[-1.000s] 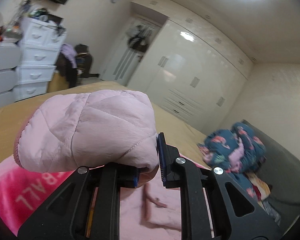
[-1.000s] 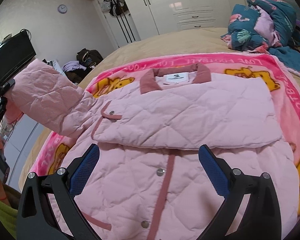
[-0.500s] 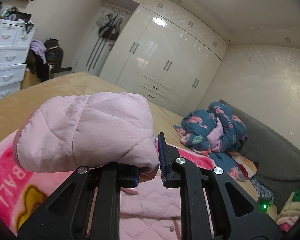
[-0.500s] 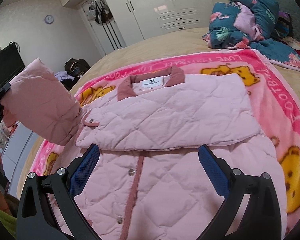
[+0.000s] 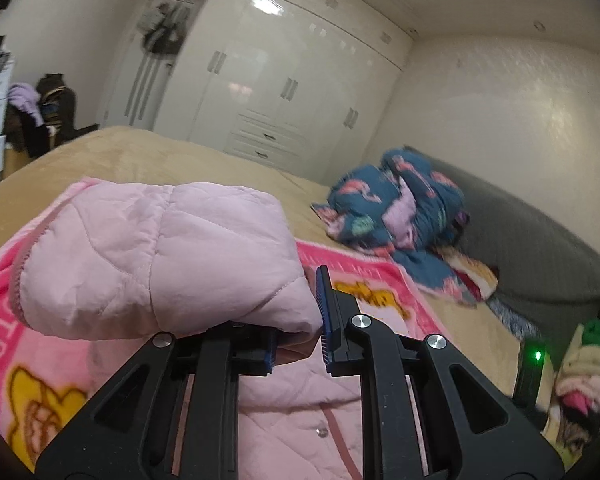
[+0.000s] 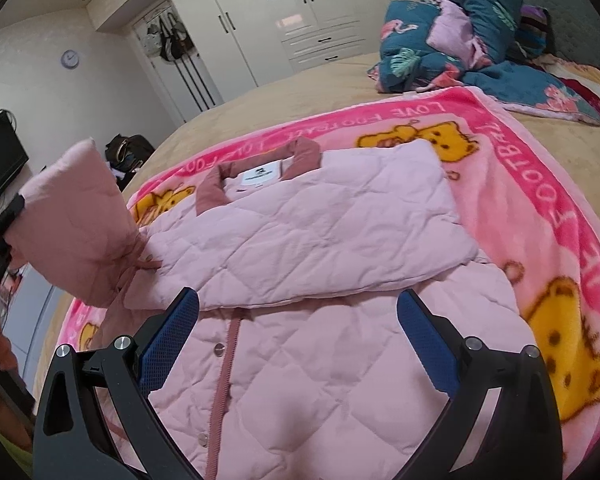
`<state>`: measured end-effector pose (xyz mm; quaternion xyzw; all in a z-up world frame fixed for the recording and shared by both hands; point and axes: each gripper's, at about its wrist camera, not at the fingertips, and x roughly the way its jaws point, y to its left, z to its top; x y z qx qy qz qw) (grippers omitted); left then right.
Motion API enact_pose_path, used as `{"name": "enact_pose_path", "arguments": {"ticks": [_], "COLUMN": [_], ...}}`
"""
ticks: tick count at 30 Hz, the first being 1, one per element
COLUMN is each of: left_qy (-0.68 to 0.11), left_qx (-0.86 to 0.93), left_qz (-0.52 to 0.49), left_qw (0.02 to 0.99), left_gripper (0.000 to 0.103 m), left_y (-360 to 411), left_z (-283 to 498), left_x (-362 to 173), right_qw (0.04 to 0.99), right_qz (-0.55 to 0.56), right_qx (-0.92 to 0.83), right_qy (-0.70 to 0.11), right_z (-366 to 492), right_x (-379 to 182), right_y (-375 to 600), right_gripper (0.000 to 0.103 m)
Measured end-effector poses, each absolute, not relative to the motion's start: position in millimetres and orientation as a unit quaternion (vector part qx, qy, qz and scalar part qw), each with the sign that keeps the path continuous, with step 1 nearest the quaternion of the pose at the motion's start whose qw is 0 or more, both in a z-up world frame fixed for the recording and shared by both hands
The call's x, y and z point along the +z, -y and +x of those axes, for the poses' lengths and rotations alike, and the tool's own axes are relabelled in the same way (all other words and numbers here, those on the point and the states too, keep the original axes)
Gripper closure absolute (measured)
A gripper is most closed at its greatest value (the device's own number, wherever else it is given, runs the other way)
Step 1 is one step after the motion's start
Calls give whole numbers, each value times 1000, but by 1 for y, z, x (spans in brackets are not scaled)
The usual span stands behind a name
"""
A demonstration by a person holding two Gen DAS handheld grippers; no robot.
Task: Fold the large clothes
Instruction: 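Lift the held sleeve with the left tool and fold it across the jacket, then release the sleeve from the left tool and close the right tool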
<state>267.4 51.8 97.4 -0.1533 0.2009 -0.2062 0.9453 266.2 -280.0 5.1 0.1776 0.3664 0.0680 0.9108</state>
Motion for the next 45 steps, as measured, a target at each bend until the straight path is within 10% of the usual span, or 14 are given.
{"name": "enact_pose_path", "arguments": {"ticks": [26,45], "left_qy": [-338,-345], "left_qx": [-290,-299], "left_qz": [145,148], "left_qw": [883,877], "left_gripper": [85,52], "left_y": [87,96], "left_z": [259,255], "left_x": [-38,-39], "right_qw": [893,788], "right_qz": [221,-12], "right_qx": [57,234], "right_qy": [-388,-570], "right_z": [285,448], "right_x": [9,73], "right_y": [319,70], "right_gripper": [4,5]}}
